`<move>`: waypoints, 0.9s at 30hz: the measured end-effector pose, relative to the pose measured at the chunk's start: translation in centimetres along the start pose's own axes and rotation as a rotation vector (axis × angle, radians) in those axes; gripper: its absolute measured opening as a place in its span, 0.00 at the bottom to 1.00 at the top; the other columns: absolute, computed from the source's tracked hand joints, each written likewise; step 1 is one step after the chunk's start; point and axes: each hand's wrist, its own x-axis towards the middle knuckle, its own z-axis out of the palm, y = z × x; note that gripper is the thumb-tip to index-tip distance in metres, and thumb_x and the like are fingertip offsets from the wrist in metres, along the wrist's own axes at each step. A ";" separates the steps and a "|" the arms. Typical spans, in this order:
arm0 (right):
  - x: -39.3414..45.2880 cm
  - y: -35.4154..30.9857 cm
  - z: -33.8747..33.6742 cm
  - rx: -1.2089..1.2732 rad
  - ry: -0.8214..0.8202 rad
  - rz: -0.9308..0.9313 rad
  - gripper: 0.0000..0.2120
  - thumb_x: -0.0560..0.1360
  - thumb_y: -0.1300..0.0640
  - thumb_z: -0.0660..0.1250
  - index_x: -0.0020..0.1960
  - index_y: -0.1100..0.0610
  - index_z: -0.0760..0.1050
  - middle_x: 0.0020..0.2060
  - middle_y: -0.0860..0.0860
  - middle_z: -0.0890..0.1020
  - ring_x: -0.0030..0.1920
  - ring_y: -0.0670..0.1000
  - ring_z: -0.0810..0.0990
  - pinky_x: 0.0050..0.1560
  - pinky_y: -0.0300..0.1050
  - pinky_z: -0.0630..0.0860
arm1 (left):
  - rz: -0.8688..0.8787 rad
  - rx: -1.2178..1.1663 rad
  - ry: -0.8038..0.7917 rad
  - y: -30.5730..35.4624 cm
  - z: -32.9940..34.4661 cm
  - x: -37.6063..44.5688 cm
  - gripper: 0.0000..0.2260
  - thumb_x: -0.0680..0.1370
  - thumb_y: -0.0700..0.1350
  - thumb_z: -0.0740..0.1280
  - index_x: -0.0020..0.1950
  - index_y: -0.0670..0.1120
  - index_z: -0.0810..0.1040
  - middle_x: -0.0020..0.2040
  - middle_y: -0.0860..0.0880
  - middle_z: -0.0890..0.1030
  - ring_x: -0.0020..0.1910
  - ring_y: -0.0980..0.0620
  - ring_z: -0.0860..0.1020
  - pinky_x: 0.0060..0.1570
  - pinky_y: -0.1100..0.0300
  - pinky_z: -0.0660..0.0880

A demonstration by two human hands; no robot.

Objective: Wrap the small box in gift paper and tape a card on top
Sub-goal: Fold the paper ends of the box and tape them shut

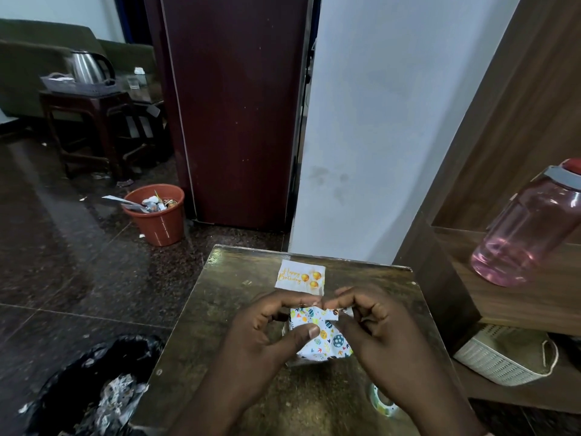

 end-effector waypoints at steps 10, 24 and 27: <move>-0.2 0.6 0.4 -0.370 0.056 -0.331 0.10 0.76 0.54 0.68 0.55 0.43 0.81 0.55 0.39 0.73 0.56 0.45 0.76 0.47 0.43 0.75 | 0.015 0.066 0.032 0.2 0.1 0.1 0.15 0.75 0.50 0.77 0.60 0.60 0.84 0.60 0.54 0.84 0.57 0.52 0.82 0.60 0.46 0.78; -0.3 1.3 -0.1 -0.406 0.035 -0.399 0.06 0.75 0.51 0.71 0.50 0.44 0.86 0.54 0.38 0.77 0.50 0.44 0.76 0.50 0.39 0.72 | 0.110 0.114 0.072 0.7 0.0 -0.2 0.12 0.76 0.46 0.74 0.56 0.62 0.85 0.56 0.61 0.84 0.61 0.52 0.78 0.58 0.66 0.74; -0.2 1.3 -0.4 -0.380 0.019 -0.367 0.08 0.75 0.50 0.72 0.52 0.43 0.86 0.53 0.36 0.79 0.52 0.41 0.77 0.52 0.31 0.70 | 0.121 0.184 0.045 0.7 -0.1 -0.2 0.11 0.78 0.49 0.73 0.57 0.63 0.84 0.57 0.62 0.82 0.64 0.53 0.77 0.61 0.66 0.72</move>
